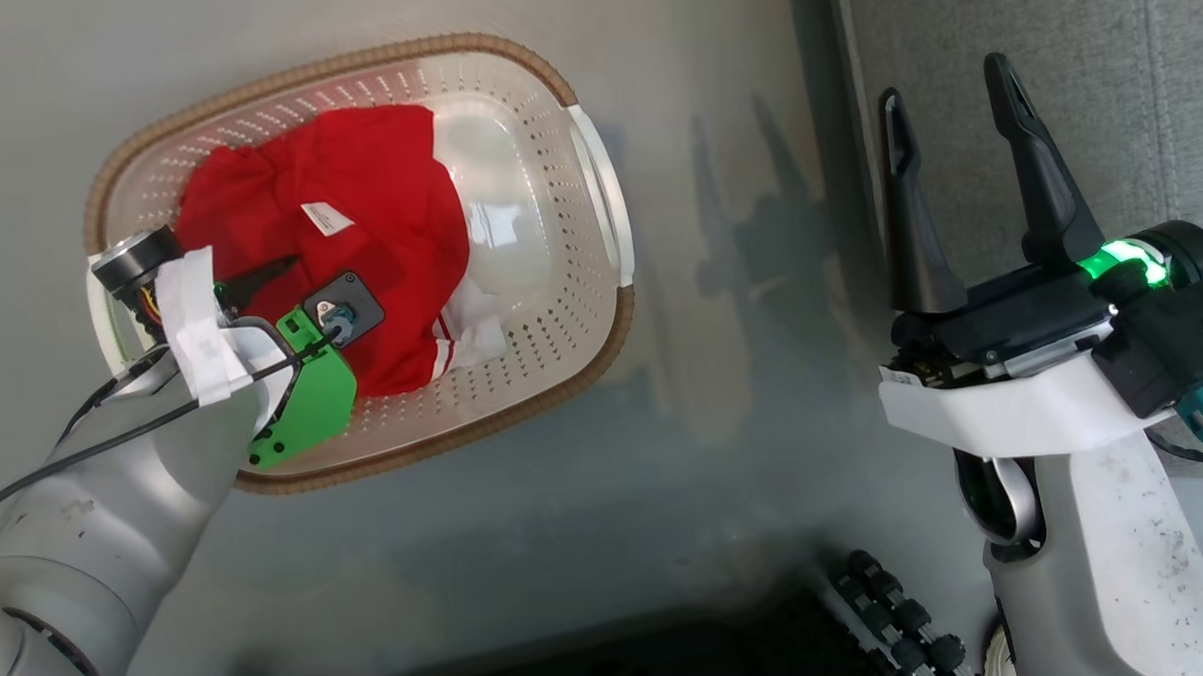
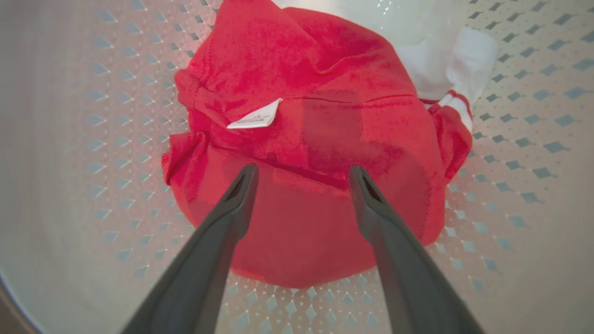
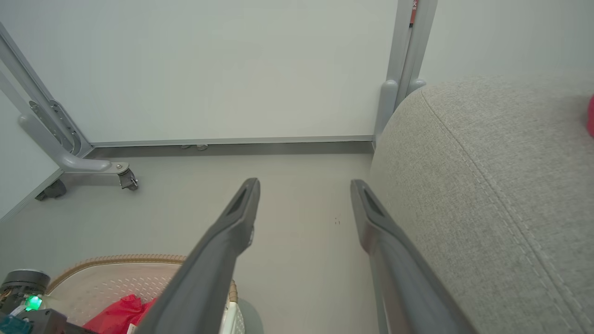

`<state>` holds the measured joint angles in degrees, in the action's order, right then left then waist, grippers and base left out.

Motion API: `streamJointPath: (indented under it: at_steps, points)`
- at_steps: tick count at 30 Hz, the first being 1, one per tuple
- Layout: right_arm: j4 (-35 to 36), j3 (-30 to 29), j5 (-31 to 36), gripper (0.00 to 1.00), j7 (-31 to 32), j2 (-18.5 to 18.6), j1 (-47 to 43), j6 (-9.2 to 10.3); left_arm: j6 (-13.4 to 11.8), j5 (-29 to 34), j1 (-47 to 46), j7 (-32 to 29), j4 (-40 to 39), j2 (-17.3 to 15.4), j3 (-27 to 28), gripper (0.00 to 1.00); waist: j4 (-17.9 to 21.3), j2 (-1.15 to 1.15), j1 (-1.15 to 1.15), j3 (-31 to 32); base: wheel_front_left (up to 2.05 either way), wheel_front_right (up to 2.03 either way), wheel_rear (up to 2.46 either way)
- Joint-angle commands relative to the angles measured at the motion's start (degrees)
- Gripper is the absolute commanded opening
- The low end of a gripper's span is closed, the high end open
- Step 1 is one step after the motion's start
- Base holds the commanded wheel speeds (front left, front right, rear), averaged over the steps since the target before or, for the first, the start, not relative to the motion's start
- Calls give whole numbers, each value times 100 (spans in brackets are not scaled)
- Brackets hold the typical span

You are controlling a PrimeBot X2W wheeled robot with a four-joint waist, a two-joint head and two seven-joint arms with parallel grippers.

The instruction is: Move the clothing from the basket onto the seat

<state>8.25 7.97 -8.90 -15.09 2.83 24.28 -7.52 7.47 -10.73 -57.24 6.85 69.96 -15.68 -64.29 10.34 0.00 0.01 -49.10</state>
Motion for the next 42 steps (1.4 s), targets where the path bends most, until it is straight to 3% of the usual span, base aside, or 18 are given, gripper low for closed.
streamJointPath:
  at_steps: [1,9,16,26,27,28,29,42]
  points:
    - [43,1,-19,100,-11,11,95,6,-2,-66,-148,-99,29,-80,-170,100,85,0,-1,-280,0,0,0]
    - [151,9,-73,100,-11,11,181,6,-2,-366,-397,-774,25,-182,-814,100,110,0,-1,-625,0,0,0]
    - [280,-63,-66,100,-11,11,199,6,-2,-453,-584,-1004,-22,-255,-900,100,143,0,-1,-882,0,0,0]
    - [543,-91,-73,100,-12,12,104,6,-2,-370,-666,-1315,14,-103,-914,100,159,0,-1,-1019,0,0,0]
    - [555,-94,-71,100,-11,12,102,6,-2,-376,-672,-1335,14,-80,-915,59,158,0,-1,-1023,0,0,0]
    - [569,-98,-70,100,-11,11,104,6,-2,-311,-707,-1296,-10,-62,-915,26,156,0,-1,-1028,0,0,0]
    - [578,-109,-68,100,-11,12,107,6,-2,-286,-714,-1301,-10,-51,-914,0,151,0,-1,-1027,0,0,0]
    - [481,-152,-98,100,-11,12,170,6,-1,-699,-631,-878,-123,49,-912,0,99,0,-1,-616,0,0,0]
